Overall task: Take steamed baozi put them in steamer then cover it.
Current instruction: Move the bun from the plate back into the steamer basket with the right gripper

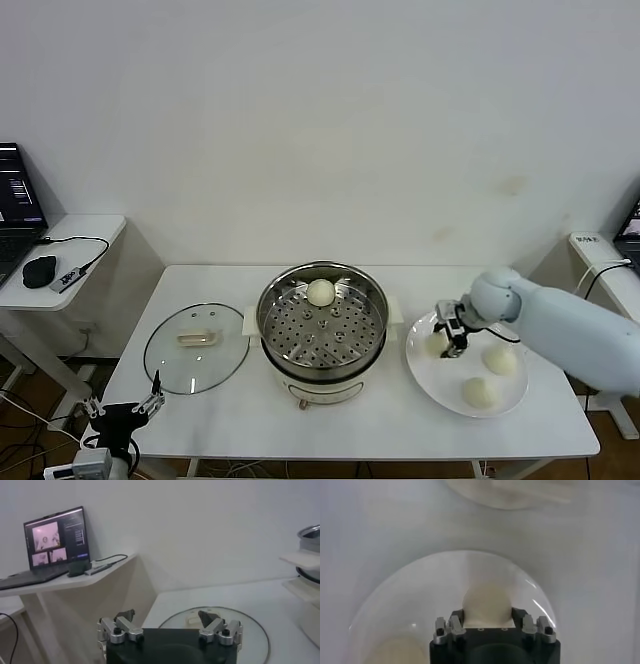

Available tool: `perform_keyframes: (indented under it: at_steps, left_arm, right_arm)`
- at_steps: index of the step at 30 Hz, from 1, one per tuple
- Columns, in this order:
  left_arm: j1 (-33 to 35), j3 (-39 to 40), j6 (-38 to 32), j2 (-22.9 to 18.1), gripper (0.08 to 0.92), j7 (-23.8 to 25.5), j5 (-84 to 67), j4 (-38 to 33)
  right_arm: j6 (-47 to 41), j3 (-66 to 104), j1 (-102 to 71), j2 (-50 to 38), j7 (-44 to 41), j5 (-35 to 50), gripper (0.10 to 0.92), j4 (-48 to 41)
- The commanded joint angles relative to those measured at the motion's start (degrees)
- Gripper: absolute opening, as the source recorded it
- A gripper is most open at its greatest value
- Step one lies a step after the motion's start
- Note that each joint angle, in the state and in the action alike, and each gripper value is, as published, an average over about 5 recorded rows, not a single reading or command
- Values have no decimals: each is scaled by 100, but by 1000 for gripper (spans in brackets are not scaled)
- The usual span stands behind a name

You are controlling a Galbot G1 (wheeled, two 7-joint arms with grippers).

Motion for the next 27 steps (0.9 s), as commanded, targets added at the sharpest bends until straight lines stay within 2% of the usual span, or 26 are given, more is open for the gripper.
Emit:
perform_keyframes:
  at_steps: [1,7,13,20,27]
  left_arm:
    - [-7,12,5,9,823,3,-3,4]
    - [-68,96,3,30,823,3,-9,19]
    - [-144,167,11,16,823,7,-18,10]
    - [-148,113,-1,32,823,5,-78,-2]
    - [-128,24,-1,36,823,11,-104,-95]
  right_arm:
    - [-116,-709,1281,-472,-132,584,604,506]
    - [-347,-1535,2930,-371,-53,1358,611,1042]
    - [-795,-1984,3788,410,160,2091,617,1354]
    - [-1411,-1798,3327,1531,769,3043,619,1248]
    - [-1785,-1630,2590,2854,1386,3550,619,546]
